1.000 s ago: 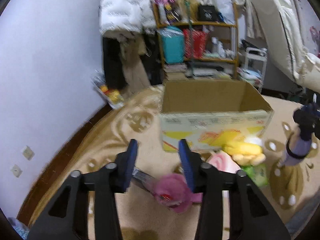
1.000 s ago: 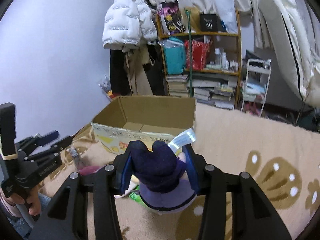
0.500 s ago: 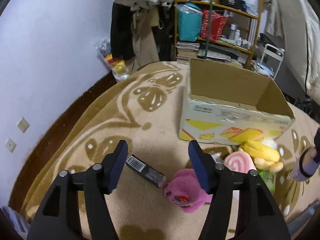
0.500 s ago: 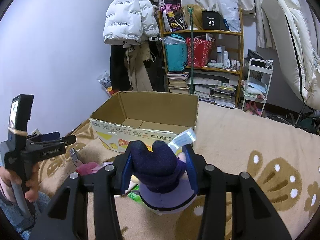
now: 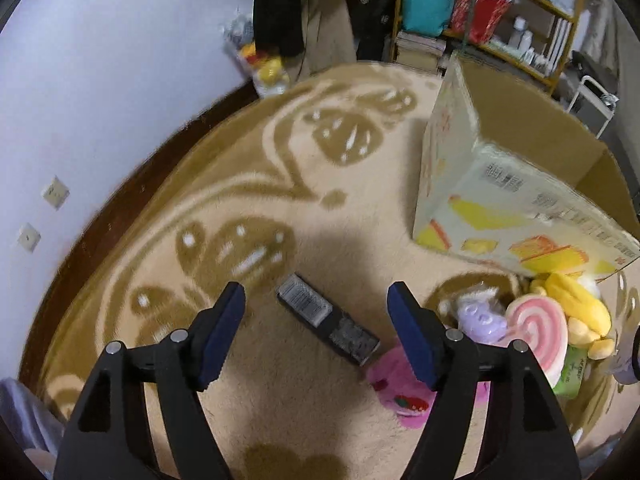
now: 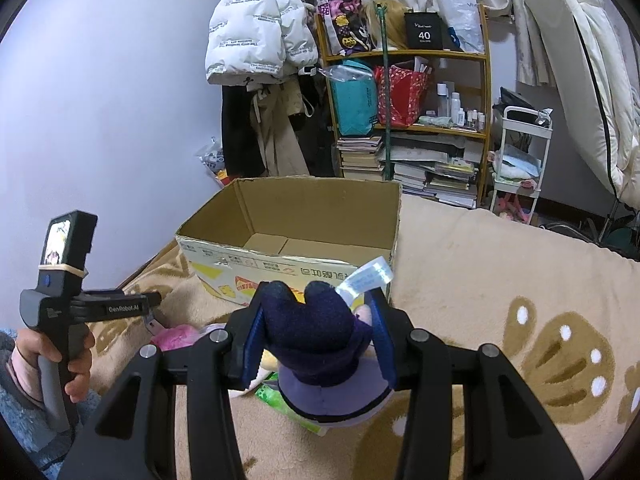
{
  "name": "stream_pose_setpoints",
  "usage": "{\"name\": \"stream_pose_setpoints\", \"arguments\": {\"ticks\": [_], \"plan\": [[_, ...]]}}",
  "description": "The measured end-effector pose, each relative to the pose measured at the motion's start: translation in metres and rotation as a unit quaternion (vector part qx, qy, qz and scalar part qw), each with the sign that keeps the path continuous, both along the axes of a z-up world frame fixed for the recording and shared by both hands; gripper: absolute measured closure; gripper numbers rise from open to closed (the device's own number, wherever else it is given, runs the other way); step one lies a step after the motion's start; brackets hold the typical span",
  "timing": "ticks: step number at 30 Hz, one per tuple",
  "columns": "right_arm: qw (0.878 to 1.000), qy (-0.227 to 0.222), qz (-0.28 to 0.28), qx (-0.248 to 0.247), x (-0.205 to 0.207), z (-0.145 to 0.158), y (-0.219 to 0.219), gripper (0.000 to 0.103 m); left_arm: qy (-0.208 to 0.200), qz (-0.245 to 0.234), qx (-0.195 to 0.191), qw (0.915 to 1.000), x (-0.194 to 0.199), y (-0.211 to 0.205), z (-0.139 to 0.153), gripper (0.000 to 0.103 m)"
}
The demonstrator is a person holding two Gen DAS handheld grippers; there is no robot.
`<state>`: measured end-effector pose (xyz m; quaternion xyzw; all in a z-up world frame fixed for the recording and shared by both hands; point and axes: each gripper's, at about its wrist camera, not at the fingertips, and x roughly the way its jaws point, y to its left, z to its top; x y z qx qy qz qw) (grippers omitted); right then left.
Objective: Organize soft objects
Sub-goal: 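Lift the doll with the right tool while the left tool carries the black packet over the box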
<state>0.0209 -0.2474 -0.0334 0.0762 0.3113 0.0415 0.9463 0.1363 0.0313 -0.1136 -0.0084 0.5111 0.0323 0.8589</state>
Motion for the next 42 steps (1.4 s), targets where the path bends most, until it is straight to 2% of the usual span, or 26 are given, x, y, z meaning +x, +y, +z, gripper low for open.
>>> {"name": "stream_pose_setpoints", "arguments": {"ticks": [4, 5, 6, 7, 9, 15, 20, 23, 25, 28, 30, 33, 42], "plan": [[1.0, 0.002, 0.001, -0.001, 0.001, 0.0, 0.0, 0.054, 0.033, 0.002, -0.024, 0.9992, 0.002, 0.0, -0.013, 0.032], [1.0, 0.002, 0.001, -0.002, 0.002, 0.0, 0.0, 0.054, 0.034, 0.002, -0.027, 0.9991, 0.003, -0.001, -0.014, 0.037], [1.0, 0.002, 0.001, -0.003, 0.002, 0.0, 0.0, 0.054, 0.033, 0.003, -0.03, 0.999, 0.003, -0.001, -0.015, 0.052], [1.0, 0.001, 0.001, -0.006, 0.002, -0.001, 0.001, 0.054, 0.032, 0.006, -0.029, 0.9991, 0.004, -0.001, -0.016, 0.061], [1.0, -0.002, 0.002, -0.012, 0.001, -0.001, 0.002, 0.054, 0.02, 0.014, -0.027, 0.9994, 0.003, 0.0, -0.014, 0.068], [1.0, -0.013, 0.001, -0.018, -0.002, 0.0, 0.005, 0.054, -0.022, -0.014, -0.008, 0.9996, -0.007, -0.009, 0.001, 0.084], [0.999, -0.027, -0.002, -0.019, -0.005, 0.005, 0.006, 0.054, -0.068, -0.05, -0.001, 0.9964, -0.02, -0.022, 0.02, 0.085], [0.999, -0.034, -0.006, -0.019, -0.006, 0.008, 0.005, 0.054, -0.09, -0.059, 0.0, 0.9942, -0.025, -0.025, 0.029, 0.085], [0.999, -0.04, -0.008, -0.018, -0.007, 0.01, 0.004, 0.054, -0.12, -0.063, -0.007, 0.9908, -0.031, -0.026, 0.041, 0.085], [0.998, -0.059, -0.011, -0.01, -0.01, 0.017, 0.002, 0.054, -0.176, -0.077, -0.032, 0.9809, -0.042, -0.027, 0.065, 0.085], [0.997, -0.073, -0.014, -0.005, -0.011, 0.021, -0.001, 0.054, -0.214, -0.09, -0.052, 0.9713, -0.048, -0.029, 0.08, 0.085], [0.995, -0.097, -0.017, -0.003, -0.011, 0.03, -0.006, 0.054, -0.248, -0.101, -0.065, 0.9613, -0.052, -0.034, 0.096, 0.085], [0.99, -0.141, -0.016, 0.015, 0.011, 0.049, -0.016, 0.054, -0.282, -0.134, -0.049, 0.9488, -0.033, -0.056, 0.117, 0.085]]}}
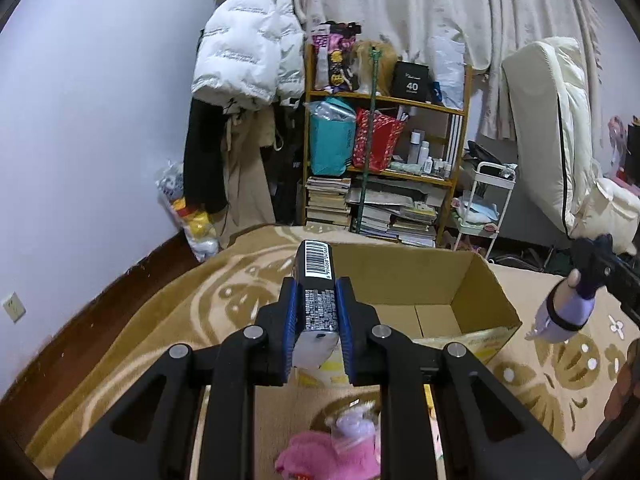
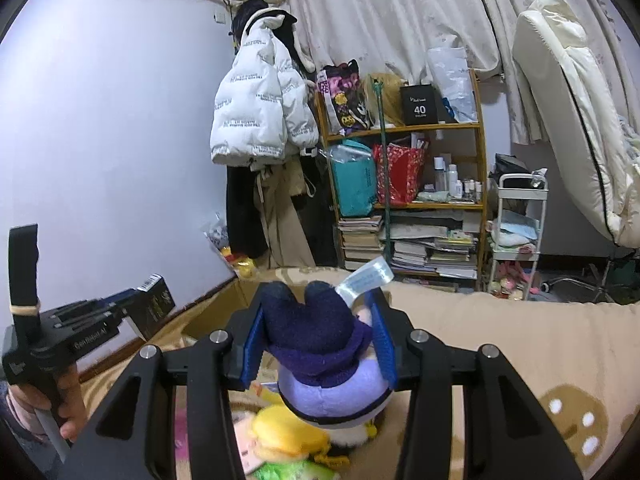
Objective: Organize soft objects
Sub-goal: 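Lift the doll with the right tool while the left tool carries the black packet over the box, then open the left tool to drop the packet into the box while the right tool releases the doll there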
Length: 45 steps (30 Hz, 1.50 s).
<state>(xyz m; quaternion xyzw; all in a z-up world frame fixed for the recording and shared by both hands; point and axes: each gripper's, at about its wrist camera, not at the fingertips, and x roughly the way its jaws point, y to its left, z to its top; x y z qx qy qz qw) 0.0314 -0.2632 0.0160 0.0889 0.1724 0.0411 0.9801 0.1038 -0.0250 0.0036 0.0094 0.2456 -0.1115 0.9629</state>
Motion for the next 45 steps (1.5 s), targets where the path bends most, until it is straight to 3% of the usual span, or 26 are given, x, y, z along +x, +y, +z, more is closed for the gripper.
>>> {"name": "stream_pose_setpoints", "arguments": {"ticks": [5, 13, 17, 29, 35, 38, 40, 45], "plan": [[1.0, -0.009, 0.005, 0.005, 0.028, 0.003, -0.003, 0.054, -0.012, -0.013, 0.008, 0.9998, 0.02, -0.013, 0.004, 0.084], [0.999, -0.001, 0.024, 0.025, 0.069, -0.01, -0.005, 0.054, 0.006, -0.021, 0.007, 0.9997, 0.049, -0.028, -0.015, 0.084], [0.999, -0.006, 0.031, 0.022, 0.074, -0.02, -0.003, 0.054, 0.018, -0.015, 0.02, 0.9995, 0.059, -0.035, -0.027, 0.084], [0.998, 0.03, 0.041, 0.021, 0.088, -0.046, 0.0, 0.051, 0.041, -0.037, -0.006, 0.9985, 0.067, -0.036, -0.04, 0.083], [0.998, 0.048, 0.037, 0.018, 0.087, -0.052, 0.003, 0.048, 0.061, -0.039, 0.055, 0.9958, 0.068, -0.048, -0.052, 0.08], [0.998, 0.054, 0.034, 0.021, 0.086, -0.052, 0.003, 0.046, 0.067, -0.045, 0.054, 0.9953, 0.065, -0.048, -0.053, 0.073], [0.998, 0.057, 0.035, 0.022, 0.084, -0.051, 0.003, 0.042, 0.062, -0.042, 0.061, 0.9953, 0.062, -0.048, -0.052, 0.058], [0.998, 0.056, 0.028, 0.022, 0.08, -0.048, 0.005, 0.019, 0.045, -0.001, 0.068, 0.9966, 0.057, -0.04, -0.041, 0.037]]}}
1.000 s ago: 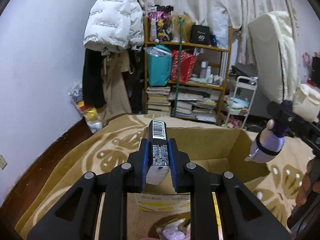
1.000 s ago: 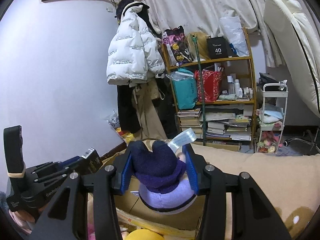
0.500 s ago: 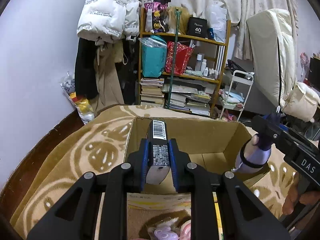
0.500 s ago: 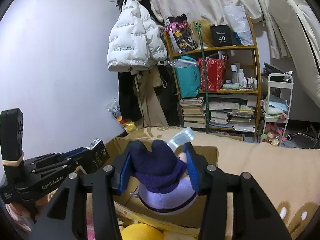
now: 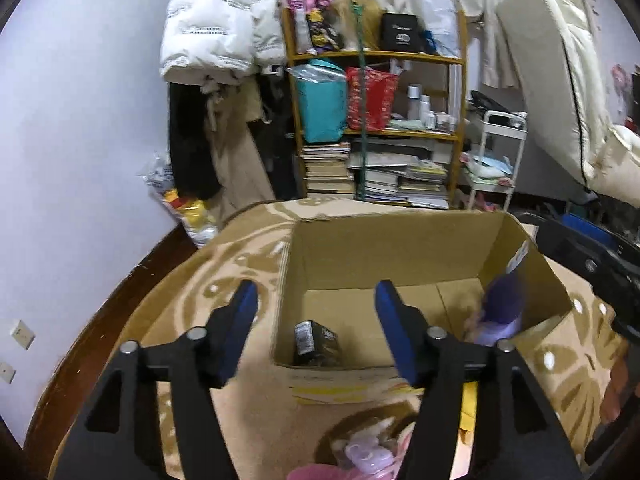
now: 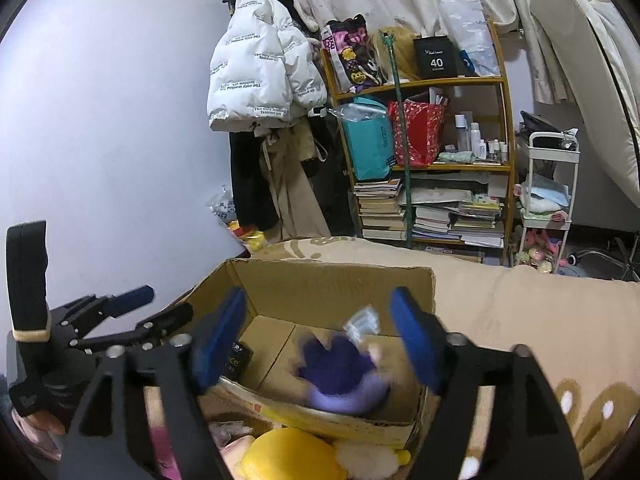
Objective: Organize soft objects
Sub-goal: 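Open the left tool to drop the packet into the box while the right tool releases the doll there, then withdraw both open tools from the box back toward the toy pile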
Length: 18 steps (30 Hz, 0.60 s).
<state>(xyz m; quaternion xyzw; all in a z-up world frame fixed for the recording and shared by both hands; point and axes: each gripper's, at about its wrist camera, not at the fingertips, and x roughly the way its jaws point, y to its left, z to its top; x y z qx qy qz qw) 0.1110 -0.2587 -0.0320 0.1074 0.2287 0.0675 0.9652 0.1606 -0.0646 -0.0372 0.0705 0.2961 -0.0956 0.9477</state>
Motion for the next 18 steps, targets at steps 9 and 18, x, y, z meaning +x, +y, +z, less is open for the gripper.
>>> {"name": "stream_pose_setpoints", "arguments": {"ticks": [9, 18], "plan": [[1.0, -0.01, -0.019, 0.002, -0.025, 0.012, 0.004, 0.0, -0.003, 0.017, -0.008, 0.9998, -0.013, 0.019, 0.018, 0.009], [1.0, 0.009, -0.021, -0.003, -0.043, 0.015, 0.013, 0.0, 0.006, 0.033, 0.002, 0.9994, -0.035, 0.036, 0.022, 0.003]]}}
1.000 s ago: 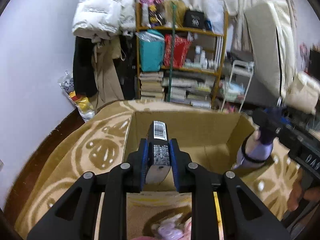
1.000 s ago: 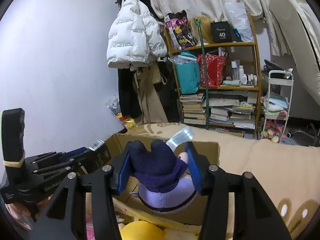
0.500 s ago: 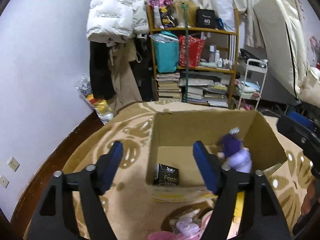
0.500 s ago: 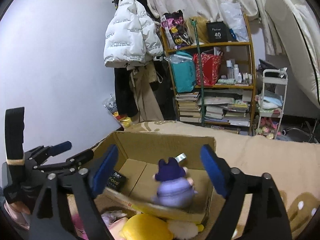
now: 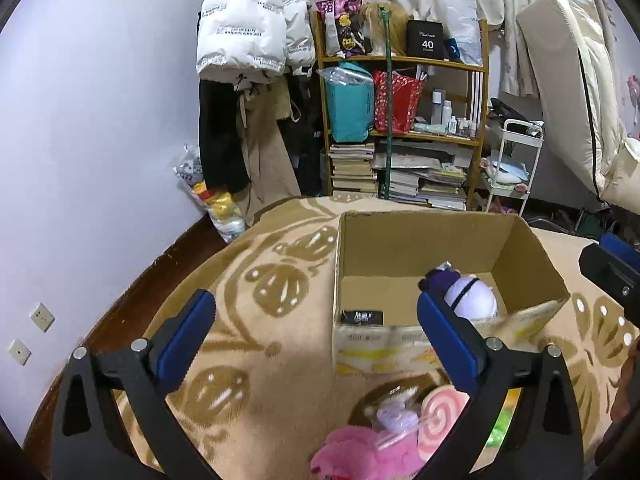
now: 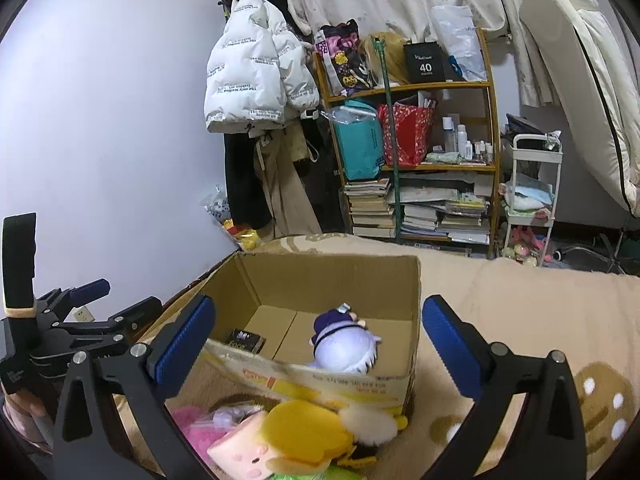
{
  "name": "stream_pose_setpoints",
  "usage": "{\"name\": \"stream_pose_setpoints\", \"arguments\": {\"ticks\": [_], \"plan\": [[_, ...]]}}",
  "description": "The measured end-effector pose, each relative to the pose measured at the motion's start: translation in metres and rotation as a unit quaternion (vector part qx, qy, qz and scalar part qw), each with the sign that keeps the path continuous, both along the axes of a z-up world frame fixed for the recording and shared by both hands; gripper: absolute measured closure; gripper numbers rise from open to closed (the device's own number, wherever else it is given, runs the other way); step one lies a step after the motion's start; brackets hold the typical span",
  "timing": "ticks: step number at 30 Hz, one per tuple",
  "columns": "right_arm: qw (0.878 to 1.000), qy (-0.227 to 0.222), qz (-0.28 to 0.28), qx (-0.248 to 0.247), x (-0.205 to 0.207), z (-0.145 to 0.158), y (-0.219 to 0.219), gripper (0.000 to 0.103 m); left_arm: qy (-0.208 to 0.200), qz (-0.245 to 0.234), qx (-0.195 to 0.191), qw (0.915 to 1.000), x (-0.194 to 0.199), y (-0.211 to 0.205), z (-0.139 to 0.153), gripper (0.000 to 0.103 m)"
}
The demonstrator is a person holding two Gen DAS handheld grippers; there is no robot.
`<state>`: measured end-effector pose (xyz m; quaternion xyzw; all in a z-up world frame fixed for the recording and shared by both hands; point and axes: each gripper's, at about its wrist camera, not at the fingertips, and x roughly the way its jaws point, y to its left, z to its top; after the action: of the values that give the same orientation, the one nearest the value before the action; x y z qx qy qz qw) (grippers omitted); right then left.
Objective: Organize soft objects
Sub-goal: 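Withdraw both open tools from the box back toward the toy pile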
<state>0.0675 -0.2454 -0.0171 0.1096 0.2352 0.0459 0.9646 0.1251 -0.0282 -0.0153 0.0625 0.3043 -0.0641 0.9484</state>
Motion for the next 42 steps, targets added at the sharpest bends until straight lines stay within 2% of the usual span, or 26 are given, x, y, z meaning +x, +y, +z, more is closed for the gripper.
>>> {"name": "stream_pose_setpoints", "arguments": {"ticks": [24, 34, 42], "plan": [[0.999, 0.033, -0.023, 0.019, -0.071, 0.007, 0.01, 0.0, 0.028, 0.018, -0.021, 0.9992, -0.071, 0.035, 0.007, 0.003], [0.998, 0.057, -0.032, 0.018, -0.066, -0.004, 0.014, 0.0, 0.044, 0.003, -0.005, 0.999, -0.071, 0.03, -0.004, 0.003], [0.995, 0.086, -0.034, 0.041, -0.047, -0.02, 0.008, 0.0, 0.072, -0.016, -0.002, 0.9973, -0.059, 0.022, -0.017, 0.003]]}}
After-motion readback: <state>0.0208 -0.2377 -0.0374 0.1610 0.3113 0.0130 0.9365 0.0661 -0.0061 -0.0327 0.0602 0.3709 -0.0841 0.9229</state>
